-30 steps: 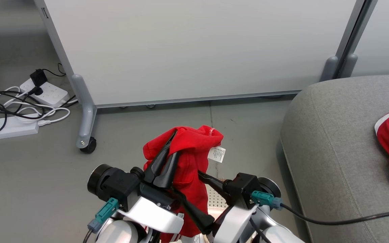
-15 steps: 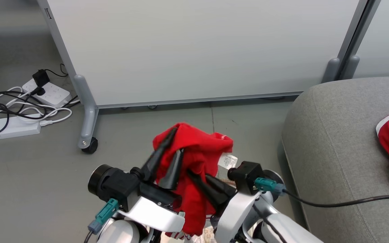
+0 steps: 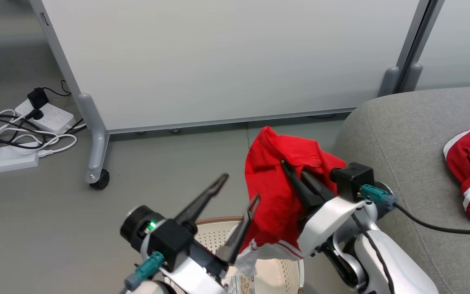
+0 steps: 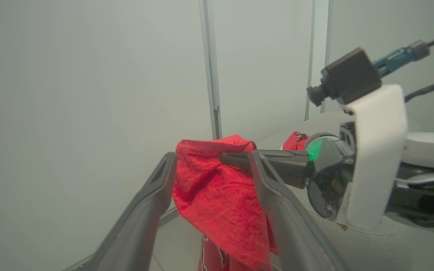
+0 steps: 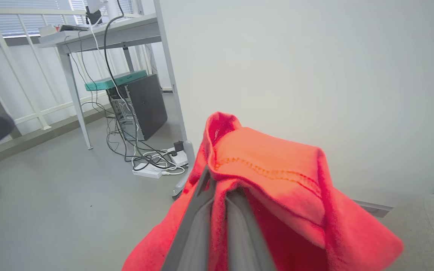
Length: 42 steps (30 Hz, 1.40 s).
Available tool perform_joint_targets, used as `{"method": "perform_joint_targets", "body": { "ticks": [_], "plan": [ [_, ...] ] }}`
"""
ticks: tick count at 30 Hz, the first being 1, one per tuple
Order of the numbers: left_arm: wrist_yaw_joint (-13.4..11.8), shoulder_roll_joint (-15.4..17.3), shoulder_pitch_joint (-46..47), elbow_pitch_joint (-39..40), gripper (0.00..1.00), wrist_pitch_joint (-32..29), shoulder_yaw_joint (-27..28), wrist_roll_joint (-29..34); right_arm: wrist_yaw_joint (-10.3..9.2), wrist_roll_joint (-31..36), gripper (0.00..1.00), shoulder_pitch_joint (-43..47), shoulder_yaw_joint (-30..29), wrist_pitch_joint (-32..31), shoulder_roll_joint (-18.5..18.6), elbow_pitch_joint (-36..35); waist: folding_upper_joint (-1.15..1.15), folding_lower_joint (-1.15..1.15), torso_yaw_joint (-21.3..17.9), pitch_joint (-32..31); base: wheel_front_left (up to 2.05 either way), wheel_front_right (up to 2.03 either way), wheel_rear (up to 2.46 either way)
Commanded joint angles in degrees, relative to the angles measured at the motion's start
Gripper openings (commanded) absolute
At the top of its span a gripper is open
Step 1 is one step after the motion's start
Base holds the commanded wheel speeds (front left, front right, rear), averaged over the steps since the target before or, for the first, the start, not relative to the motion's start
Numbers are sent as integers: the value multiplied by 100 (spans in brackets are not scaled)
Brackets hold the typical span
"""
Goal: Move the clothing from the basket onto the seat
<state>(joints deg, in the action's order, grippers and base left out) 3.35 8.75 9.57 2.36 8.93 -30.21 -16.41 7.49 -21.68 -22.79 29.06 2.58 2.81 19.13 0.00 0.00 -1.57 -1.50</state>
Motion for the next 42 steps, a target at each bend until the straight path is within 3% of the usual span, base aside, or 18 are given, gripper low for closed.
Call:
{"method": "perform_joint_targets", "body": {
  "ticks": [1, 8, 15, 33, 42],
  "plan": [
    [98, 130, -96, -37, 100, -155, -169, 74, 1, 138, 0, 112, -225, -20, 26, 16, 0, 0, -27, 1, 0, 0, 0],
    [295, 415, -272, -195, 100, -527, -694, 21, 1, 557, 0, 369, -807, -162, 24, -13, 0, 0, -146, 27, 0, 0, 0],
    [306, 476, -317, -208, 100, -534, -803, -69, 1, 737, 0, 602, -1145, -268, 31, -153, 0, 0, -432, 77, 0, 0, 0],
    [155, 626, -160, 17, 100, -508, -724, -176, 1, 849, 0, 770, -1693, -288, 25, -647, 0, 0, -2154, 615, 0, 0, 0],
    [163, 759, 80, 181, 100, -632, -717, -116, 1, 640, 0, 515, -1960, -76, 24, -661, 0, 0, -2569, 995, 0, 0, 0]
  ]
}}
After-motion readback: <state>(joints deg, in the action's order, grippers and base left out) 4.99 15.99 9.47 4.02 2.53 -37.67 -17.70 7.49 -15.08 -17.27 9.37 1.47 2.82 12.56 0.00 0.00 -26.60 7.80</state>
